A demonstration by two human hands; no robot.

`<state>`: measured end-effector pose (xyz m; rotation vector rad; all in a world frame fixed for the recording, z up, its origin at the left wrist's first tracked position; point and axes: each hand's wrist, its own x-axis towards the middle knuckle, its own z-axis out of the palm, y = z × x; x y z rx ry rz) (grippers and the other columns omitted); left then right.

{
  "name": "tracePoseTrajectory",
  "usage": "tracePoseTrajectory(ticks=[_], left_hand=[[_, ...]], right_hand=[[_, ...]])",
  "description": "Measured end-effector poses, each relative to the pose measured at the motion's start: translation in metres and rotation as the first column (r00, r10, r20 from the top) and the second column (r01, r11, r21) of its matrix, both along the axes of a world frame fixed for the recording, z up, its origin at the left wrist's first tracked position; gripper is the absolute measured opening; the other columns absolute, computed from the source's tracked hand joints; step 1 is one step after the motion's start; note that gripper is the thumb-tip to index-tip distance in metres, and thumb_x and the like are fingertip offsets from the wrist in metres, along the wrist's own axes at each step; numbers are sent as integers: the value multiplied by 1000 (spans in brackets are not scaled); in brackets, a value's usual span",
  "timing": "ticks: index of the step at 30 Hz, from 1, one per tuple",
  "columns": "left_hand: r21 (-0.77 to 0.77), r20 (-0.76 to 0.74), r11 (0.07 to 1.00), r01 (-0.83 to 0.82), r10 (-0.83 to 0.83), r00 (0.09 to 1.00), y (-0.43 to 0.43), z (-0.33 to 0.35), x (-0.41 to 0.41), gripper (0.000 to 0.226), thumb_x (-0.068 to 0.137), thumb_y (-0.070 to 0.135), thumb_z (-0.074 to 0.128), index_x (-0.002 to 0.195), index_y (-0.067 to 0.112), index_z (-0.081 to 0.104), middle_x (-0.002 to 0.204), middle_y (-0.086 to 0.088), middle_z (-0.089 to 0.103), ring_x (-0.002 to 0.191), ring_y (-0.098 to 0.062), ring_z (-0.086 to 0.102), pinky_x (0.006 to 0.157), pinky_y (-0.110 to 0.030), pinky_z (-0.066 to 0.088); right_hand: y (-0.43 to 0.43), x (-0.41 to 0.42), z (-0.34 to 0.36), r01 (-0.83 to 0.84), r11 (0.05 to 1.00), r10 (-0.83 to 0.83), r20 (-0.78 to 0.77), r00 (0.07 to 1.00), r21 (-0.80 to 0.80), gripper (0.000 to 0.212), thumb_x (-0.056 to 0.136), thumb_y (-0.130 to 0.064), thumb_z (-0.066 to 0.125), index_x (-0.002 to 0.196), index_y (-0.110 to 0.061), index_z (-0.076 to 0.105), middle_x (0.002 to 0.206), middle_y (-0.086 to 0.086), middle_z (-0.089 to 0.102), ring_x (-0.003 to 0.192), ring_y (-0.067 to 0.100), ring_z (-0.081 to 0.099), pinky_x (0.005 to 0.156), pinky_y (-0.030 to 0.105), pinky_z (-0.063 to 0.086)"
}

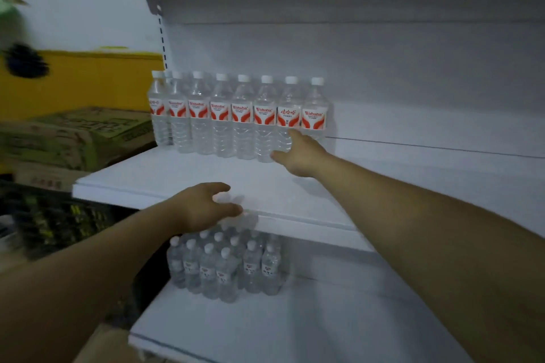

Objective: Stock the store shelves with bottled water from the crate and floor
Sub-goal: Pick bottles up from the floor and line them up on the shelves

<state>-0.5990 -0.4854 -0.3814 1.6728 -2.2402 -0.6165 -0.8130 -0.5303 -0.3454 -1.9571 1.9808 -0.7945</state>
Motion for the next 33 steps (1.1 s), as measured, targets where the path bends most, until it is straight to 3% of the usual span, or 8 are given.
tracePoseTrajectory(ticks=[7,11,14,17,20,23,29,33], left_hand=[[78,-60,974,-211,215,975,134,-13,92,70,90,47,60,149,23,31,153,0,34,132,-20,43,95,-26,38],[100,-37,922,-375,380,924,207,-45,145,74,88,49,61,150,24,29,153,-1,34,132,-20,43,97,-27,39],[140,-10,860,-492,498,867,260,-67,177,72,89,46,61,150,25,30,154,-3,31,135,-22,38,106,-31,35],[196,46,790,-581,584,810,308,-89,209,71,88,49,60,149,28,30,156,-1,28,138,-23,35,107,-33,32],[249,93,716,-652,653,752,346,-111,236,71,90,51,57,150,27,29,156,-2,28,139,-23,32,107,-31,30],[287,134,643,-710,707,695,372,-136,261,70,91,52,55,150,25,29,155,-2,31,137,-21,36,97,-25,31],[465,45,503,-729,809,586,398,-211,314,71,90,49,58,150,21,30,155,-1,30,135,-21,40,104,-28,31],[574,51,426,-699,834,550,400,-272,338,72,89,50,58,150,23,31,156,-2,30,139,-22,34,109,-32,29]], right_hand=[[103,108,-9,-251,963,263,-140,955,94,76,97,-51,48,155,-15,15,158,11,25,138,31,35,105,36,34],[142,178,-39,-391,900,426,-203,881,194,75,97,-52,48,154,-14,18,147,15,41,123,31,49,89,35,43],[170,229,-62,-493,821,550,-165,819,288,76,98,-50,48,156,-16,13,157,11,27,132,32,42,101,39,43],[200,276,-86,-564,754,636,-163,754,337,75,99,-50,47,156,-17,11,158,11,25,132,33,42,102,41,44],[225,319,-115,-619,702,700,-178,692,352,73,98,-49,48,155,-18,15,156,11,29,130,33,44,101,41,44],[242,358,-152,-661,644,756,-186,628,385,74,97,-49,50,155,-18,16,157,10,30,134,31,41,103,38,41],[255,422,-235,-657,499,835,-109,540,566,77,95,-51,51,155,-20,16,157,8,31,132,31,43,101,39,44],[251,450,-304,-624,421,841,-24,541,658,74,94,-50,52,154,-19,21,140,12,47,113,30,55,81,32,44]])
